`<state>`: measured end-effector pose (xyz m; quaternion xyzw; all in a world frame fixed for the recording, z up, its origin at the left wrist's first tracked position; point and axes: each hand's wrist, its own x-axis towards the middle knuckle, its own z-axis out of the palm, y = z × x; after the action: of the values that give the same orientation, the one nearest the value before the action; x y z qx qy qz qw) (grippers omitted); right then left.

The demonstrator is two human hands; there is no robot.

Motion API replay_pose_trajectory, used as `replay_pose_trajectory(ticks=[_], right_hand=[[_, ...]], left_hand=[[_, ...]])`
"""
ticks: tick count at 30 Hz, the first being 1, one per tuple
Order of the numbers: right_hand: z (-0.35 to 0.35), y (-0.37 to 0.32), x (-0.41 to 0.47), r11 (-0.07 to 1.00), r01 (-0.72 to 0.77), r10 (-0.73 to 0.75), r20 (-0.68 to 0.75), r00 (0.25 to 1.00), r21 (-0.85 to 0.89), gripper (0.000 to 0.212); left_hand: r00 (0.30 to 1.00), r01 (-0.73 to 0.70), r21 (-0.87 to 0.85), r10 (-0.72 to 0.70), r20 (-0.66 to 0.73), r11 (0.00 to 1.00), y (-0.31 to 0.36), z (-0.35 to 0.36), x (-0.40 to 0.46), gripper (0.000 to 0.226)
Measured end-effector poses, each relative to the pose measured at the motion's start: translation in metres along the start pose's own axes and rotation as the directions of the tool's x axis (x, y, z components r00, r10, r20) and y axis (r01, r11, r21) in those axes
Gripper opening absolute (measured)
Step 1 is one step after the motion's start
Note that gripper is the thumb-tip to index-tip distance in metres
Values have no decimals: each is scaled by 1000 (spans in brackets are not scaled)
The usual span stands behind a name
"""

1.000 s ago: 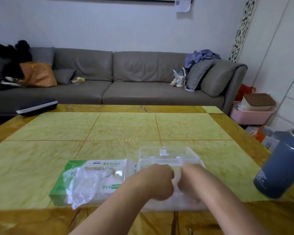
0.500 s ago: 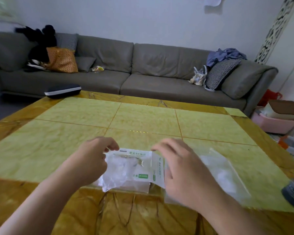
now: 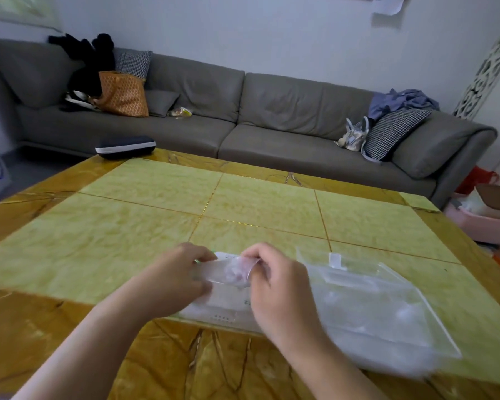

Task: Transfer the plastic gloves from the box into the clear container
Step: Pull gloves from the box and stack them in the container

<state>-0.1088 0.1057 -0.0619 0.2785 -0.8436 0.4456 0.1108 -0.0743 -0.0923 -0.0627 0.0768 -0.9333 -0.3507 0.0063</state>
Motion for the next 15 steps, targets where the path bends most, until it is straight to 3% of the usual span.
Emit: replay_pose_trajectory(ticks=[4, 12, 15], right_hand=[[-19, -8, 10, 959, -146, 169, -78, 982, 244, 22], [-62, -34, 16, 796, -6, 141, -176, 974, 606, 15], [-77, -44, 17, 737, -10, 156, -156, 975, 675, 17]], left_hand=[[1000, -2, 31, 1, 29, 1000, 7, 5, -3, 51], [999, 51, 96, -51, -5, 994, 20, 10, -11, 69], [996, 60, 65, -64, 62, 996, 17, 5, -18, 64]])
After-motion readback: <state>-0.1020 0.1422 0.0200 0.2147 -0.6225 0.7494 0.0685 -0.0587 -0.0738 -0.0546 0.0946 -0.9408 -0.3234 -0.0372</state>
